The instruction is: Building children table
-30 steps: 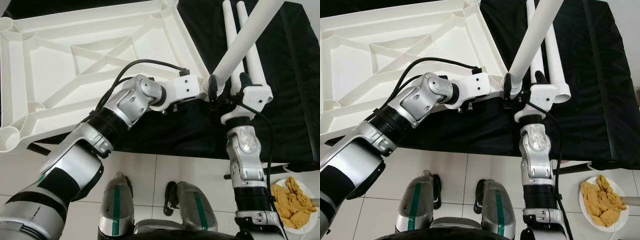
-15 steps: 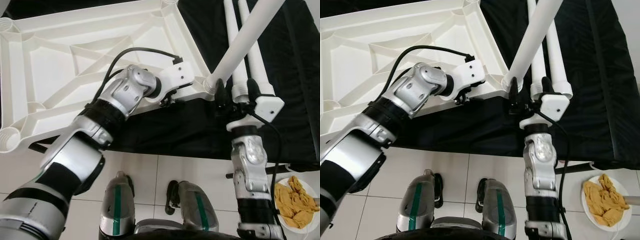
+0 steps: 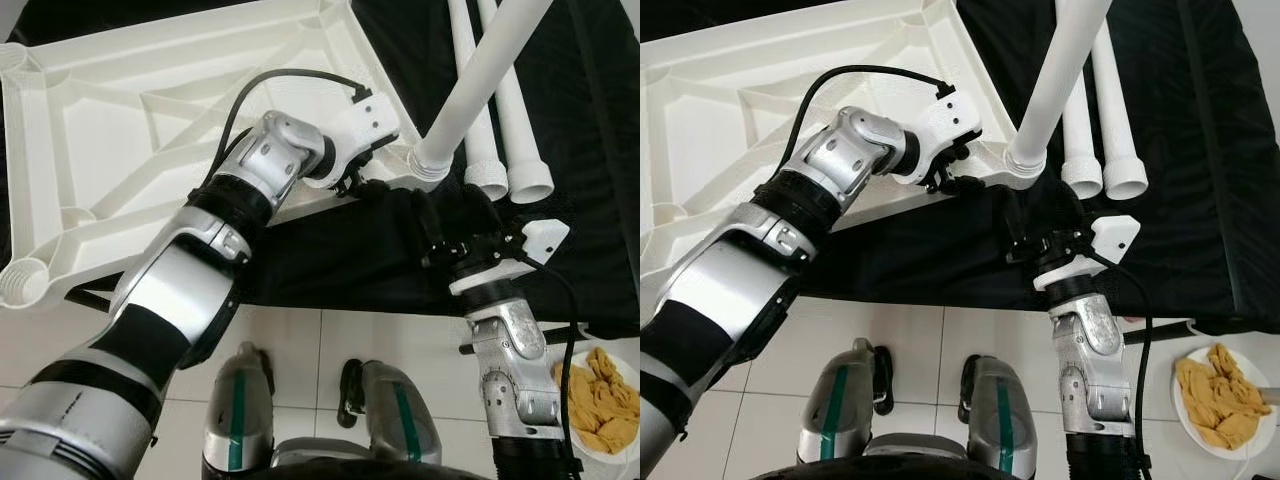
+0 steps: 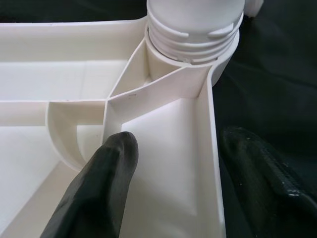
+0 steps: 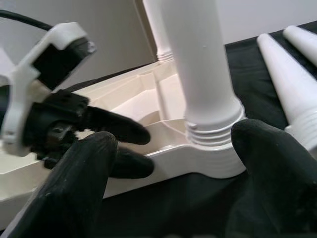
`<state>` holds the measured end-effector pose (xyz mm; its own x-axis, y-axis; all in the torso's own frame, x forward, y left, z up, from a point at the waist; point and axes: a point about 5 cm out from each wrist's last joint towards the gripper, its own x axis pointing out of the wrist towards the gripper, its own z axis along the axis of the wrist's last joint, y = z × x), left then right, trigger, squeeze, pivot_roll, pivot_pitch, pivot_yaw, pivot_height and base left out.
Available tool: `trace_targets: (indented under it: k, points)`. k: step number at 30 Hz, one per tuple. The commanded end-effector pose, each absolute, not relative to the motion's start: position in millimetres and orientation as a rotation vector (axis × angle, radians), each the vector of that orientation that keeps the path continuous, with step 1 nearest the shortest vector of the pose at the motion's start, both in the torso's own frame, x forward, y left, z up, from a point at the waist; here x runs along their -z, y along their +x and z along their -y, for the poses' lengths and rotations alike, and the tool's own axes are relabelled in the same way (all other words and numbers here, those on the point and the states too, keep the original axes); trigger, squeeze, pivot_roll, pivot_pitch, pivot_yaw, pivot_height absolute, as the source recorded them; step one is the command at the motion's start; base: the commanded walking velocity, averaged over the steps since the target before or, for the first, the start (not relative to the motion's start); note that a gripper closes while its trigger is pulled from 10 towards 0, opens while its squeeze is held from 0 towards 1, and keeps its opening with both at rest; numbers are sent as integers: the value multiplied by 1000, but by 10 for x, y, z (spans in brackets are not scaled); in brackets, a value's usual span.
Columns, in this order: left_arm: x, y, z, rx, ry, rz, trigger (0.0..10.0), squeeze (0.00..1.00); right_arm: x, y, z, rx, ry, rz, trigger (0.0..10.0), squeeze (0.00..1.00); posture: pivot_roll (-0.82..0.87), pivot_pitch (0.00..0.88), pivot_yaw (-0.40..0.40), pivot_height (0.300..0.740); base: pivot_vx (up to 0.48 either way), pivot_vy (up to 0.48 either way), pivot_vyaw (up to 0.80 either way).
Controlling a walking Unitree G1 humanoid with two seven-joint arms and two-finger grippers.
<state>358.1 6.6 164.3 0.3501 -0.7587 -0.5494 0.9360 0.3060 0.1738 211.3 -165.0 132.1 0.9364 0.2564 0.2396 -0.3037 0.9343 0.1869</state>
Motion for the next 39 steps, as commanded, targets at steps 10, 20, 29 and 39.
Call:
trace_targets:
  k: [10, 20, 29, 39]
  points:
    - [-1685, 3873, -248, 632, 537, -272, 10000, 0, -1403, 2115, 1647, -311, 252, 219, 10000, 0, -59, 62, 34, 740, 0, 0, 0]
    - [-1808, 3907, -249, 668, 504, -244, 10000, 0, -1458, 2335, 1782, -198, 155, 221, 10000, 0, -52, 66, 23, 740, 0, 0, 0]
    - [-2076, 3594, -109, 1065, 486, -128, 10000, 0, -1450, 2530, 1802, -188, 136, 200, 10000, 0, -1, 72, -9, 740, 0, 0, 0]
    - [-2356, 3456, -469, 1077, 415, -60, 10000, 0, -1494, 2736, 1808, -207, 127, 200, 0, 0, 39, 95, -42, 740, 0, 0, 0]
